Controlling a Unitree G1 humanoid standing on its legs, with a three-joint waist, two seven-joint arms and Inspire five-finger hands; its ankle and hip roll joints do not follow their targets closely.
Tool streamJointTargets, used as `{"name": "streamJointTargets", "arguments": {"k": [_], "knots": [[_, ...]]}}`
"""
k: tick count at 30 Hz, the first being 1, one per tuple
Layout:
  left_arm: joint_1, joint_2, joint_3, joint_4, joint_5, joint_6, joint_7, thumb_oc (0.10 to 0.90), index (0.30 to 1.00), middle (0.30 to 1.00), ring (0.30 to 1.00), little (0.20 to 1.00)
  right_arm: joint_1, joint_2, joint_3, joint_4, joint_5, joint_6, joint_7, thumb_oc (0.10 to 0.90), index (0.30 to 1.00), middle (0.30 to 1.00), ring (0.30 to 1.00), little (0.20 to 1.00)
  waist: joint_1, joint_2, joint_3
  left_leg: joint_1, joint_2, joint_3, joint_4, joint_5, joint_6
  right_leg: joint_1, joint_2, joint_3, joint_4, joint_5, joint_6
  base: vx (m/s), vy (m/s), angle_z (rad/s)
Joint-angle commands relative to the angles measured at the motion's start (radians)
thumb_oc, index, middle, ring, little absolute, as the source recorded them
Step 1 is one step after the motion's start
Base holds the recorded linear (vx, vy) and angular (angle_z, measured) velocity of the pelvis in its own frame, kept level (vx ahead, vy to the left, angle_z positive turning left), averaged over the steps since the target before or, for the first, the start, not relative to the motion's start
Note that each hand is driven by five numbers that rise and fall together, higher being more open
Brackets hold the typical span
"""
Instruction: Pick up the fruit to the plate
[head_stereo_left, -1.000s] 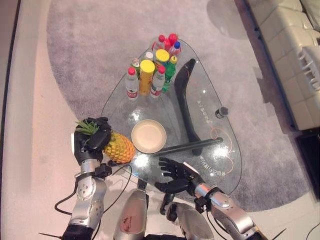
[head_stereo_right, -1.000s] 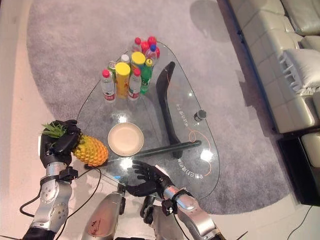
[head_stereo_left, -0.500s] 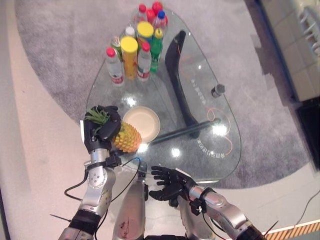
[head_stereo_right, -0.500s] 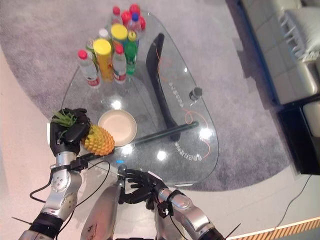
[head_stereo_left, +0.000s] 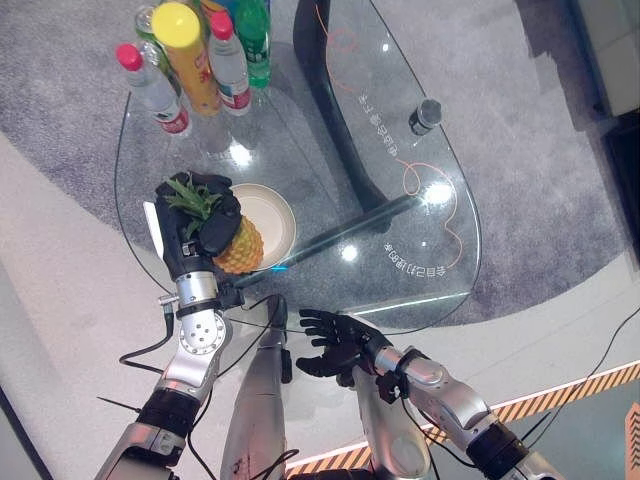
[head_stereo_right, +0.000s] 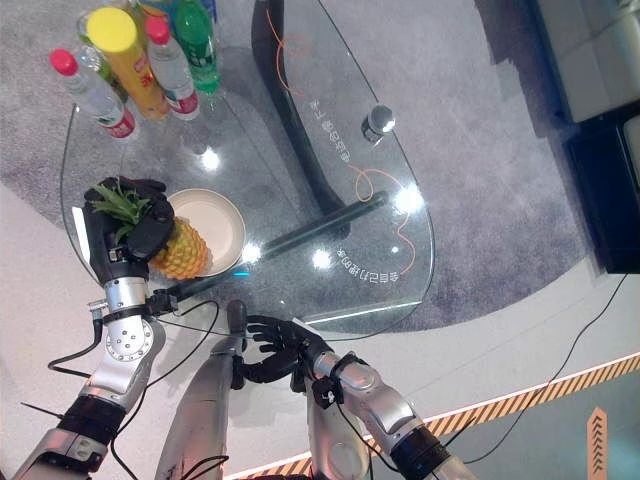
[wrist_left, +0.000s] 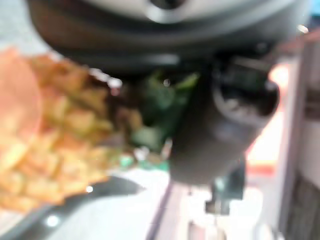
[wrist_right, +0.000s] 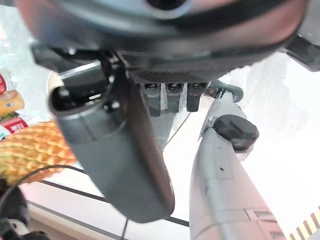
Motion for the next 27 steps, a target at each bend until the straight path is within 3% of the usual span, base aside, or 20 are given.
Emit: {"name": "streamJointTargets", "arguments": {"k": [1, 9, 20, 27], "knots": [[-0.109, 0.026, 0.009, -0.113, 0.165, -0.165, 0.111, 0.100, 0.300, 0.300, 0.300, 0.200, 0.001, -0.027, 0.038, -0.117, 0.067, -0.009, 0.022, 0.800, 0.900, 0.900, 0.900, 0.900, 0.008, 0.001, 0.006, -0.033, 0.020, -0.024, 0.175, -0.087, -0.003, -0.008, 0.007, -0.028, -0.104, 0.210, 0.054, -0.03, 0.076, -0.04], [-0.207, 0.030, -0.006, -0.076, 0.281, -0.146, 0.246, 0.100, 0.300, 0.300, 0.300, 0.200, -0.070, -0.035, 0.045, -0.115, 0.083, 0.024, -0.007, 0.800, 0.900, 0.900, 0.900, 0.900, -0.019, 0.008, 0.006, -0.116, 0.018, -0.019, 0.194, -0.093, -0.008, -0.111, 0.011, -0.008, -0.084, 0.219, 0.045, -0.02, 0.071, -0.05], [-0.274, -0.003, -0.008, 0.009, 0.290, -0.158, 0.353, 0.100, 0.300, 0.300, 0.300, 0.200, -0.146, -0.043, 0.050, -0.103, 0.086, 0.052, -0.041, 0.800, 0.900, 0.900, 0.900, 0.900, -0.043, 0.031, 0.006, -0.190, -0.002, -0.014, 0.189, -0.089, -0.010, -0.218, 0.022, 0.012, -0.064, 0.224, 0.028, -0.01, 0.086, -0.05], [-0.303, -0.023, -0.006, 0.087, 0.368, -0.146, 0.450, 0.100, 0.300, 0.300, 0.300, 0.200, -0.172, -0.057, 0.047, -0.096, 0.074, 0.051, -0.037, 0.800, 0.900, 0.900, 0.900, 0.900, -0.054, 0.037, 0.006, -0.224, -0.015, -0.008, 0.178, -0.080, -0.013, -0.269, 0.035, 0.016, -0.057, 0.227, 0.017, -0.02, 0.063, 0.00]]}}
